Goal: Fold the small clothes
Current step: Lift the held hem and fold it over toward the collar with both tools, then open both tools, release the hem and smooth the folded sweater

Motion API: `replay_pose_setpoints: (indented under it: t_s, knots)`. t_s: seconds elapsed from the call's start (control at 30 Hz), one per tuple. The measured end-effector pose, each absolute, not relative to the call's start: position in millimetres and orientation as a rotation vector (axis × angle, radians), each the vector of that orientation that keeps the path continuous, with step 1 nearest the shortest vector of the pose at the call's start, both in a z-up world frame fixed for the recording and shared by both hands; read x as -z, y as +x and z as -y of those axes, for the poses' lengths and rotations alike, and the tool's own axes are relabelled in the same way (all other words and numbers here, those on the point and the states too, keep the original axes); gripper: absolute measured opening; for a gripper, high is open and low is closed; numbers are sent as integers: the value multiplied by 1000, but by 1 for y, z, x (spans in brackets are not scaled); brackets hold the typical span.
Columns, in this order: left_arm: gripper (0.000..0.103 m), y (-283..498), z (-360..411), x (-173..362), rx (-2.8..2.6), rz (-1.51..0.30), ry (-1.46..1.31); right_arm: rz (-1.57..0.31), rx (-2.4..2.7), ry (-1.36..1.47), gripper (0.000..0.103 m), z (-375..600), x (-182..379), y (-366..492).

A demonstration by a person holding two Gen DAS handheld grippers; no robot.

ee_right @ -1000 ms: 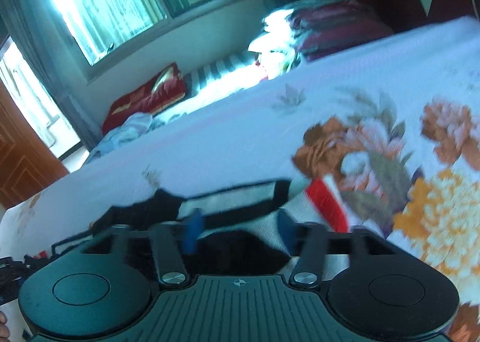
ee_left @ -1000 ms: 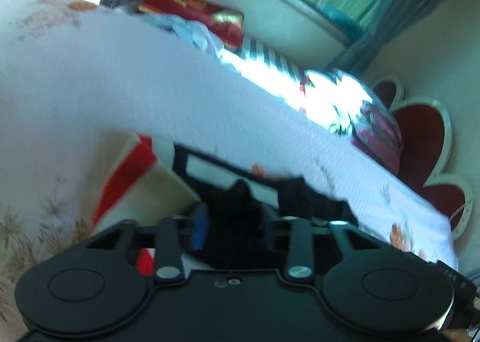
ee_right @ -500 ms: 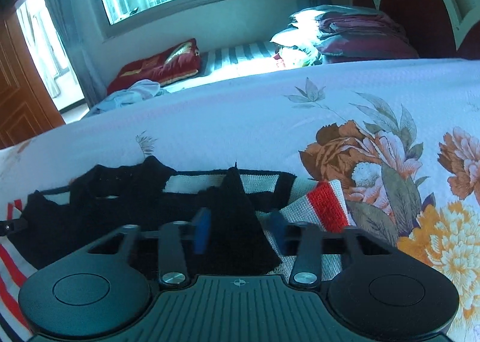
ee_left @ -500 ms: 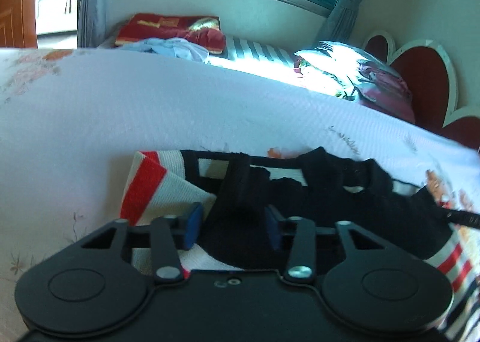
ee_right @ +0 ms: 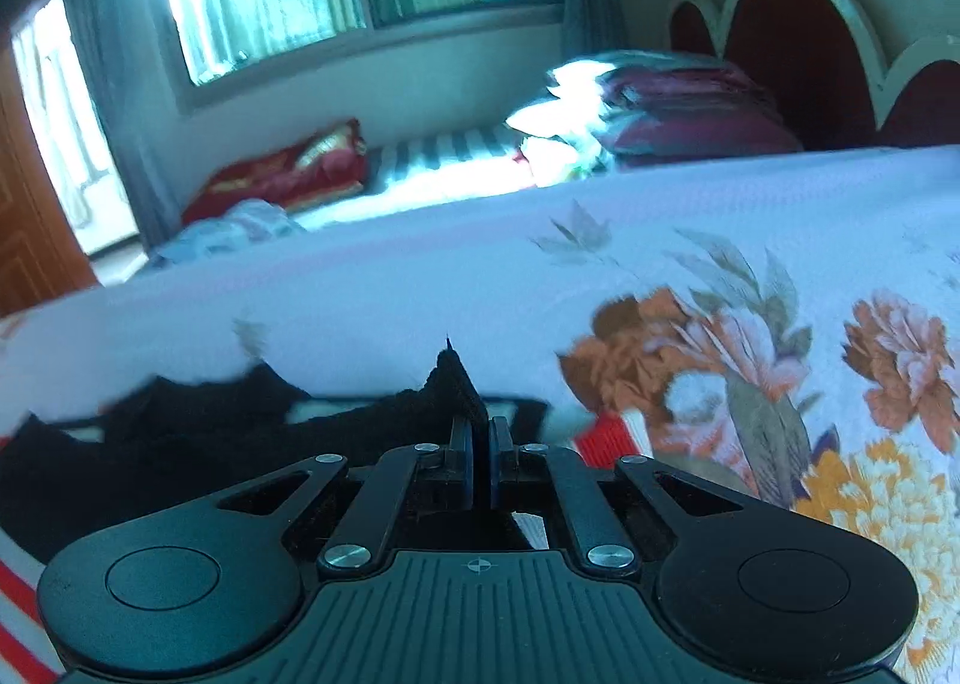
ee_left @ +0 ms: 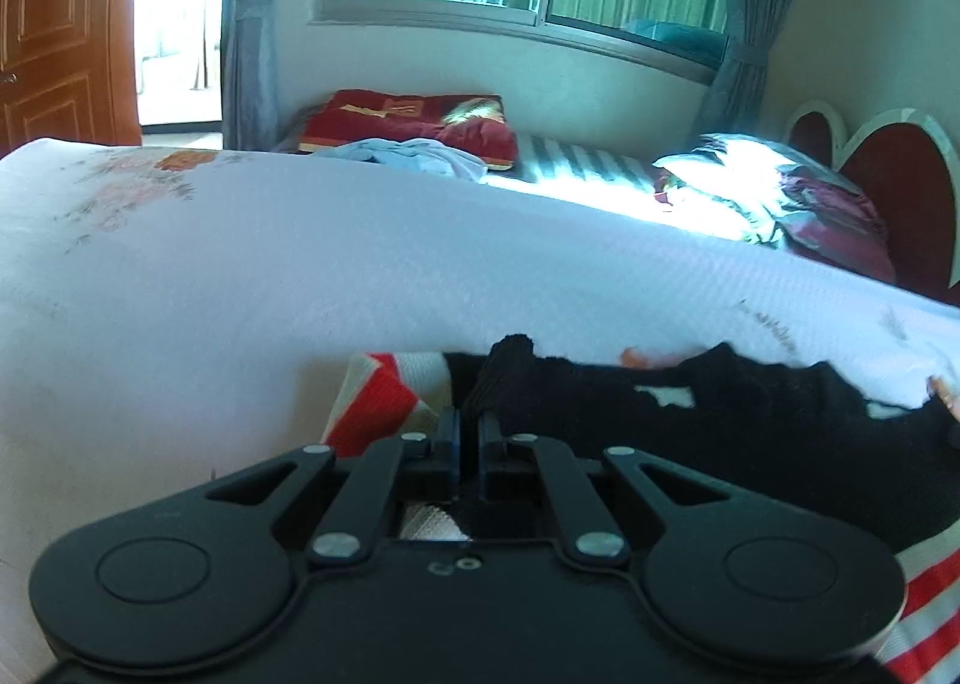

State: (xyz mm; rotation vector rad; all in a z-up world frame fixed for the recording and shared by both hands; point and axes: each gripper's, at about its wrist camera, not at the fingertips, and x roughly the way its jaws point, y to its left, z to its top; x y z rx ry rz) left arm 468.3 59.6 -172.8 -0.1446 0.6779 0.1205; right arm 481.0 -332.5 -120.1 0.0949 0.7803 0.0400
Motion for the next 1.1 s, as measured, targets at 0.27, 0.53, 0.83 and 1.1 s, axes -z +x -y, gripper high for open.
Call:
replay_pose_setpoints:
  t_s: [0.27,0.53,0.83,1.1]
  knots:
    - [36,458,-58,167,-112,-670,-104,-777,-48,124,10,337,113,475]
    - [49,420,-46,140,-23,-628,-111,-723,-166,99,50,308,84,436]
    - [51,408,13,150,119,-707,-95,-788,-300,65,32,252,106,413]
    - [57,413,23,170,86,-789,-60,-817,-244,11,32,252,121,414]
